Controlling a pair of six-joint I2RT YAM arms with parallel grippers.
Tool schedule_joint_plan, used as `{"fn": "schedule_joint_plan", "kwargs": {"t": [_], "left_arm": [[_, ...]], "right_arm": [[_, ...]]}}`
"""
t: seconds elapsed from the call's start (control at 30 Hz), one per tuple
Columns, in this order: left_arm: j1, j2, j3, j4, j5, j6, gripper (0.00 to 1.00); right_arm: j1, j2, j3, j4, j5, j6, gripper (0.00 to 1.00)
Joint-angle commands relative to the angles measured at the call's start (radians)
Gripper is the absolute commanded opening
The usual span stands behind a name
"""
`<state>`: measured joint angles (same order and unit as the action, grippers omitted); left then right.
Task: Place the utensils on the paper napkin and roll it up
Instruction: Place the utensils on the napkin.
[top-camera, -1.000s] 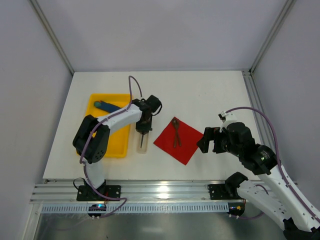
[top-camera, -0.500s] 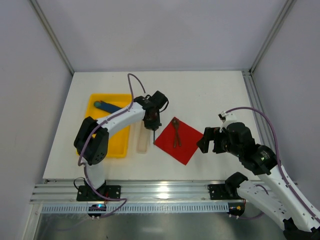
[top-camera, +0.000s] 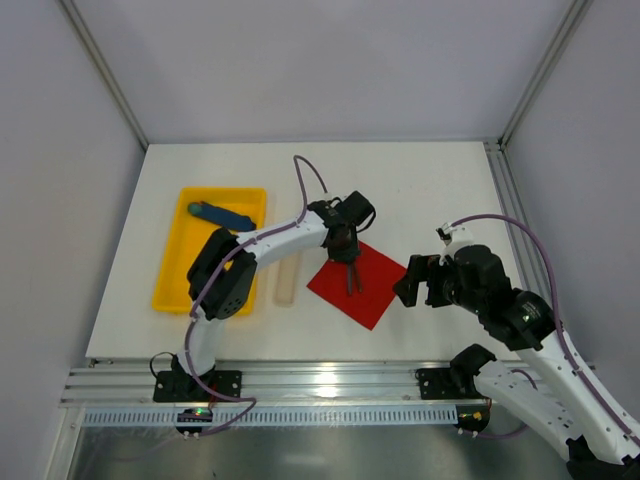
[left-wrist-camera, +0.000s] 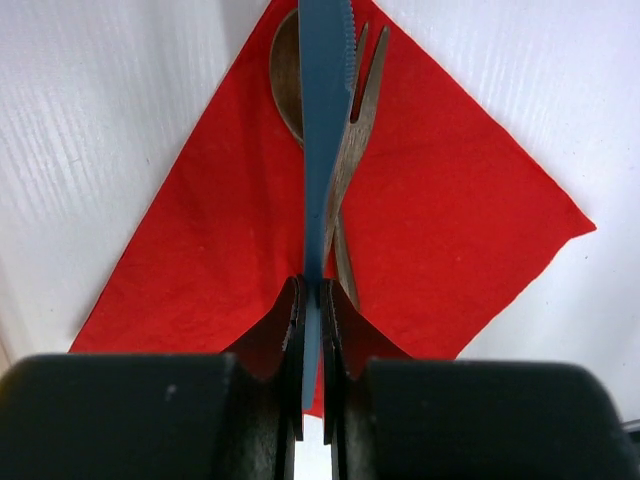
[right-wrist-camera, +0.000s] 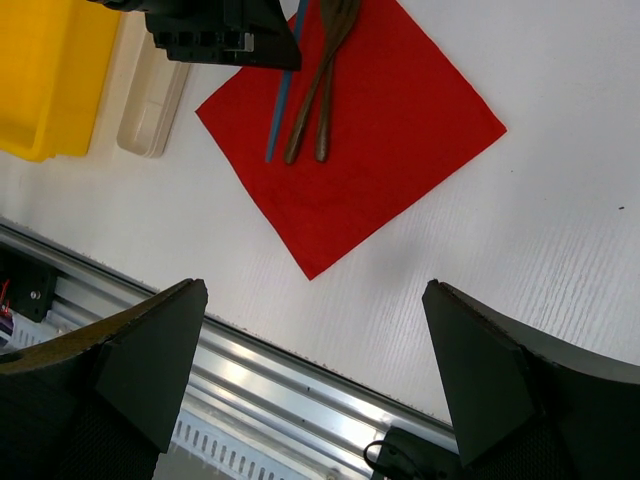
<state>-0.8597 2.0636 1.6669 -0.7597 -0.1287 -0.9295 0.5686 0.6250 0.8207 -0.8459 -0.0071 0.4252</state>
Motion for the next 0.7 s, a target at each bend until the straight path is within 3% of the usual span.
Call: {"fn": "schedule_joint_plan", "kwargs": {"t": [0.0,0.3,0.67], "left_arm": [[0.004,0.004,0.027,0.057,0.011,-0.029,0.00],[0.004,0.046,0.025,0.088,0.008,-0.023,0.01],[0.002,0.049,0.011,0.125,0.023,-0.023,0.16]], "right_arm": [[0.002,-0.015,0.009,0.033,-0.014,-0.003,1.00],[0.004,-0.013,0.009,0.033,-0.014,-0.005,1.00],[0.004,-0.015,0.009,0.033,-0.013,-0.006,1.00]]}}
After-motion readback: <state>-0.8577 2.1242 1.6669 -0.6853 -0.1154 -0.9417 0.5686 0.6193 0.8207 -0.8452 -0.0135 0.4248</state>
